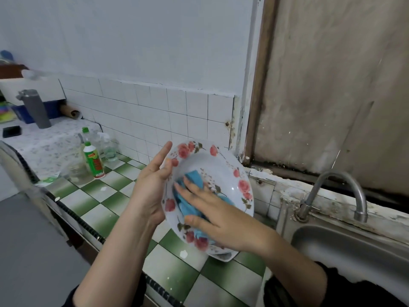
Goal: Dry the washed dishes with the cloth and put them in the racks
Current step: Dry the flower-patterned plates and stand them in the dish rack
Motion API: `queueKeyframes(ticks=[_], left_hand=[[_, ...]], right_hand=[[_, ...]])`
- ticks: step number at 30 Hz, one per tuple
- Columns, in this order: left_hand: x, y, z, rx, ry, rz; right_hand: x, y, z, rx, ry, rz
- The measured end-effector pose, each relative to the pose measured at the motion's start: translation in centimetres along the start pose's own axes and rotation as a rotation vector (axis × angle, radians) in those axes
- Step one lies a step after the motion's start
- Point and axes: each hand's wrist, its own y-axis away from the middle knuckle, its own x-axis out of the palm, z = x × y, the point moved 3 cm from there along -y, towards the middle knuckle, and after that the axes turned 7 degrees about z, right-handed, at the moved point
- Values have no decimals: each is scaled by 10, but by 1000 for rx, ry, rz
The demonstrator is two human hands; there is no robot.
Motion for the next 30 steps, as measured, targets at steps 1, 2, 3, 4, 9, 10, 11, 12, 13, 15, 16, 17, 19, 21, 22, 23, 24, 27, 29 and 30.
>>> queueKeyframes(ticks=[1, 2, 3, 4, 9, 10, 11, 12, 13, 15, 16, 17, 19, 21, 22, 23, 24, 27, 29, 30], left_hand=[[-4, 2, -4, 15, -10, 14], [-6, 4, -6, 30, -24, 32], [-7, 7, -7, 44, -36, 47], [-6, 8, -6, 56, -44, 64], [11, 9, 2, 141, -66, 123], [10, 9, 0, 162, -53, 114], [7, 10, -3, 181, -37, 103], [3, 12, -6, 198, -25, 93], [-1, 14, -9, 213, -25, 89], [-6, 19, -10, 231, -54, 74], [-6, 22, -9, 236, -68, 80], [-5, 24, -6, 237, -81, 94], [3, 26, 2, 231, -111, 126], [13, 24, 10, 217, -142, 154], [15, 24, 12, 216, -144, 156], [15, 23, 12, 222, -129, 150], [13, 22, 10, 227, -98, 137], [0, 22, -7, 245, -50, 102], [-8, 24, -15, 285, -81, 58], [-8, 26, -16, 302, -107, 45]], right_hand=[[0, 1, -13, 30, 121, -22], [-3, -1, -27, 82, 221, -90], [-8, -5, -39, 135, 268, -211], [-14, -8, -48, 193, 247, -368], [-19, -30, -18, 43, 1, -630], [-12, -31, -4, -60, 19, -553], [-3, -30, 3, -149, 72, -483], [3, -27, -1, -200, 156, -451], [5, -24, -13, -202, 249, -481], [-4, -21, -46, -89, 341, -678], [-13, -21, -60, -7, 320, -797], [-23, -20, -69, 70, 282, -896], [-35, -28, -65, 129, 191, -1025], [-34, -39, -38, 40, 36, -1041], [-29, -43, -20, -52, -46, -988], [-19, -44, -4, -144, -107, -893], [-7, -43, 8, -219, -125, -777], [19, -33, -6, -269, 120, -552], [21, -31, -43, -125, 271, -526], [17, -32, -61, -21, 280, -540]])
